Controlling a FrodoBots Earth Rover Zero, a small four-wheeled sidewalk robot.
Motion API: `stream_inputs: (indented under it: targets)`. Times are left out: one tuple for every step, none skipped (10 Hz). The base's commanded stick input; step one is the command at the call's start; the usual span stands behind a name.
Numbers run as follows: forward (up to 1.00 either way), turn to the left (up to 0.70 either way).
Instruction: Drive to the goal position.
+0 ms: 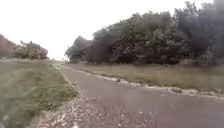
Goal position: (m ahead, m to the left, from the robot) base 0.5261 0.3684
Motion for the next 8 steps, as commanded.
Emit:
stream_inputs:
  targets:
    - [0.85,0.01]
    - [0.85,0.01]
    - [0.85,0.01]
    - [0.85,0.01]
    - [0.85,0.01]
    - [0.85,0.01]
    - [0.85,0.01]
    - [0.85,0.04]
